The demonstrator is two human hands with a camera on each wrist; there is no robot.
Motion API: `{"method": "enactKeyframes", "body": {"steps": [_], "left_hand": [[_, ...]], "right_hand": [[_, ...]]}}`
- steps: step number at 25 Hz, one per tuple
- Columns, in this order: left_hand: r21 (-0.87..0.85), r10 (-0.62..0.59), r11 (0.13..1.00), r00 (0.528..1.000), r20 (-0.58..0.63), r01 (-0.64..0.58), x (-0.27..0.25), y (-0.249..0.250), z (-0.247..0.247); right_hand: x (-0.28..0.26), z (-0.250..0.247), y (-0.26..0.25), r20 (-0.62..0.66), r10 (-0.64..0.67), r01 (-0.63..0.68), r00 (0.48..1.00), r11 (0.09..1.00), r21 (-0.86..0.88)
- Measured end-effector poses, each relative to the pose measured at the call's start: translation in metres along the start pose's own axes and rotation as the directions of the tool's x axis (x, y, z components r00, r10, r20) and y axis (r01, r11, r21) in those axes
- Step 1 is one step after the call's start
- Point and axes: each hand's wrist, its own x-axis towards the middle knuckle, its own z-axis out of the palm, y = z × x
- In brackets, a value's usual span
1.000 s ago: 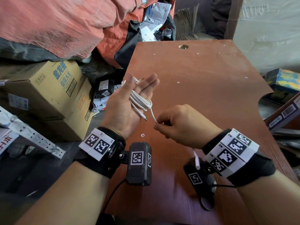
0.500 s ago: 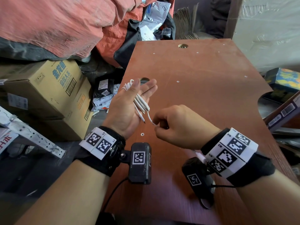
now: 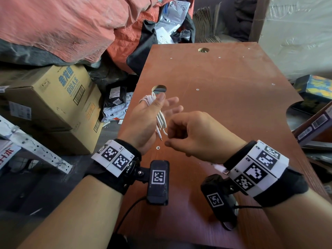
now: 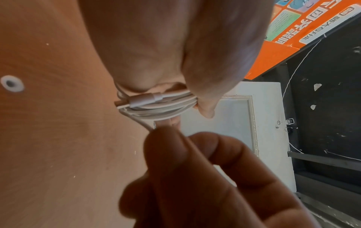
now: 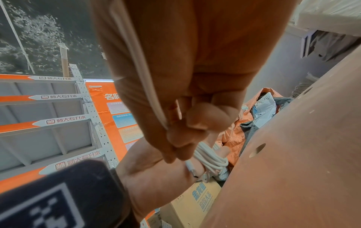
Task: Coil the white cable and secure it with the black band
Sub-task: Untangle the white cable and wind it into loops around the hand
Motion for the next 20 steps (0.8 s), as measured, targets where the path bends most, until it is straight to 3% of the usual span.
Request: {"method": "enactKeyframes", "body": {"steps": [6, 12, 20], "left_hand": [[0.080, -0.004, 0.997, 1.000, 0.002, 0.004, -0.0004, -0.0019, -0.0005], [0.269, 0.055, 0.962, 0.998, 0.010, -0.056, -0.0031, -0.0057, -0.0003], [0.286, 0.057, 0.957, 0.998, 0.000, -0.055, -0.0042, -0.0066, 0.0042]], "right_hand": [[-0.0006, 0.0001, -0.0009, 0.004, -0.034, 0.033, 0.999, 0.999, 0.038], [-0.0013, -0.0025, -0.0022, 0.050, -0.041, 0.037, 0.998, 0.996, 0.081], [0.0007, -0.0073, 0.0011, -0.026, -0.044, 0.046, 0.999, 0.996, 0.079]]}}
